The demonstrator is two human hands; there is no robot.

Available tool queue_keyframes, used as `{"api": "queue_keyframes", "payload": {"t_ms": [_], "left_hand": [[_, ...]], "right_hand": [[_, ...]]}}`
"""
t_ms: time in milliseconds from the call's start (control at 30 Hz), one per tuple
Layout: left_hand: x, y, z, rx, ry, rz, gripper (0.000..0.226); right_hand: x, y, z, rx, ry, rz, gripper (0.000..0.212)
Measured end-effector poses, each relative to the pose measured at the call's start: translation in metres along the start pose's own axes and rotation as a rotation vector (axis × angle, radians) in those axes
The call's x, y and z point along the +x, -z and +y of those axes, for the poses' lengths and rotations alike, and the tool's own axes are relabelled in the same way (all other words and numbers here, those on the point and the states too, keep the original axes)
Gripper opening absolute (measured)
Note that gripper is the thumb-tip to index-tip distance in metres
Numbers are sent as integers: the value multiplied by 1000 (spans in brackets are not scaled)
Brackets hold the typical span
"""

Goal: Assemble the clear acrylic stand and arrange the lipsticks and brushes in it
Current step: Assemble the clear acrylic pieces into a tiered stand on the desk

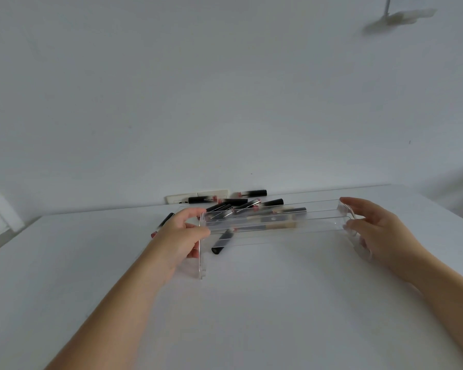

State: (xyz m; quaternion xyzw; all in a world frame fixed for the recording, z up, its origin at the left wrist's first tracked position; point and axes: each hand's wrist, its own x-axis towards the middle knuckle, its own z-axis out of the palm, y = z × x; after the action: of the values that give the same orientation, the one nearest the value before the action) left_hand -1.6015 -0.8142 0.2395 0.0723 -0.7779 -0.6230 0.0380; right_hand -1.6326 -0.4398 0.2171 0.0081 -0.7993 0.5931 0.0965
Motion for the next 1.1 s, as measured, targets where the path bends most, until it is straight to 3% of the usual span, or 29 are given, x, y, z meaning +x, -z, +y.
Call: {"api": "queue_keyframes", "payload": {"t_ms": [367, 633, 800, 967, 1100], "left_hand": [[2, 5, -2, -174, 107, -84, 45], [3, 6, -4, -74, 97, -42, 47], [0, 4, -5, 114, 6, 10, 47], [-2, 11, 0, 6, 66, -92, 37], [-2, 17, 2, -40, 89, -140, 45]], "right_hand": [[-3, 2, -2, -51, 25, -1, 51], [-4, 2, -3, -76, 62, 3, 50], [-3, 0, -4, -65, 65, -15, 53], [-3, 0, -3, -60, 60, 8, 44], [-1, 0, 1, -70, 38, 8, 45]]}}
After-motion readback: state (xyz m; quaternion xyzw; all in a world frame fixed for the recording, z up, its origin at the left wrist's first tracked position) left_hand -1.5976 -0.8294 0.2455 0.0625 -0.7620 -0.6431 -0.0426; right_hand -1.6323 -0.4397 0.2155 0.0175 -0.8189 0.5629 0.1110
